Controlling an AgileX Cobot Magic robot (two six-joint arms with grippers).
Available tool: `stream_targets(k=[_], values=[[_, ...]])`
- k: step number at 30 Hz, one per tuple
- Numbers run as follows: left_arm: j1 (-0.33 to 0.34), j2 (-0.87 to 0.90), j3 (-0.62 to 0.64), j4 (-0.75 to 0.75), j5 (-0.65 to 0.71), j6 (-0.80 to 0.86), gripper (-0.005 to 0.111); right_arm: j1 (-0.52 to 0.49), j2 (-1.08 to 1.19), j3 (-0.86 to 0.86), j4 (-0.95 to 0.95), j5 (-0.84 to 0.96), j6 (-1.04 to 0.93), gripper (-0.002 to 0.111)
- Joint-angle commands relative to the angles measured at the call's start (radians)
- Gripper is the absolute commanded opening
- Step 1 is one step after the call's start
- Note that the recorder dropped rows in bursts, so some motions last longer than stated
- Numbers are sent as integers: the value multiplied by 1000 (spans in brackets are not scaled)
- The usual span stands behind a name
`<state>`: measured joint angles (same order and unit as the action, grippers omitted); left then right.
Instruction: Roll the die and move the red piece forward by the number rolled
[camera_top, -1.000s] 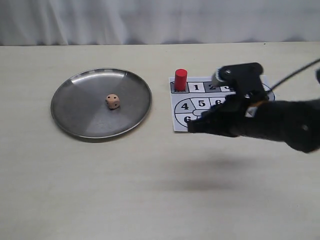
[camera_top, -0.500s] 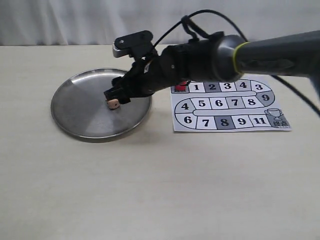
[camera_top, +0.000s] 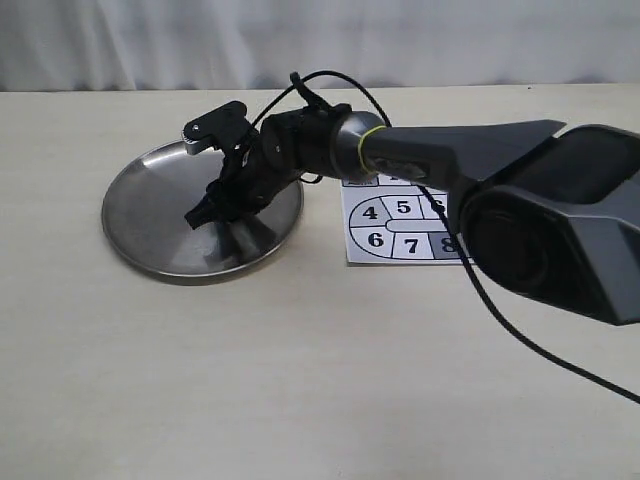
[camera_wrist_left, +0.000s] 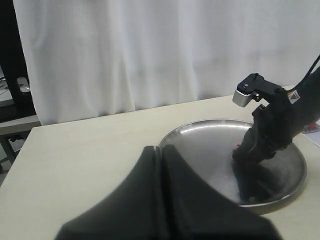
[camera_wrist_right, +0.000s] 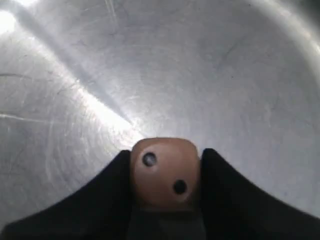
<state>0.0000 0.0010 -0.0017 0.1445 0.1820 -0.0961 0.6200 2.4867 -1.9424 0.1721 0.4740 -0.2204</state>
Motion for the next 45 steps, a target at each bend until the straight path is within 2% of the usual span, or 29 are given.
stream_targets(k=[1, 6, 9, 14, 17, 22, 25, 32, 35, 38, 45], values=[[-1, -1, 2, -4, -9, -2, 0, -1, -34, -35, -5, 107, -15, 5], [-1, -1, 2, -4, -9, -2, 0, -53, -214, -45, -7, 213, 4, 5], [-1, -1, 2, -4, -9, -2, 0, -137, -361, -43, -7, 368, 7, 5], [-1, -1, 2, -4, -9, -2, 0, -256, -476, 69, -7, 444, 24, 5], [-1, -1, 2, -4, -9, -2, 0, -349, -483, 255, -7, 349, 32, 5], [-1, -1, 2, -4, -9, -2, 0, -398, -434, 428, -11, 150, 115, 5], [-1, -1, 2, -4, -9, -2, 0, -396, -398, 432, -114, 149, 200, 16], [-1, -1, 2, -4, -9, -2, 0, -396, -375, 432, -161, 95, 266, 71], [-1, -1, 2, -4, -9, -2, 0, -396, -398, 431, -151, 70, 266, 85], [-1, -1, 2, -4, -9, -2, 0, -399, -436, 431, -151, 54, 266, 90], [-1, -1, 2, -4, -9, -2, 0, -399, -539, 431, -151, 55, 266, 90]])
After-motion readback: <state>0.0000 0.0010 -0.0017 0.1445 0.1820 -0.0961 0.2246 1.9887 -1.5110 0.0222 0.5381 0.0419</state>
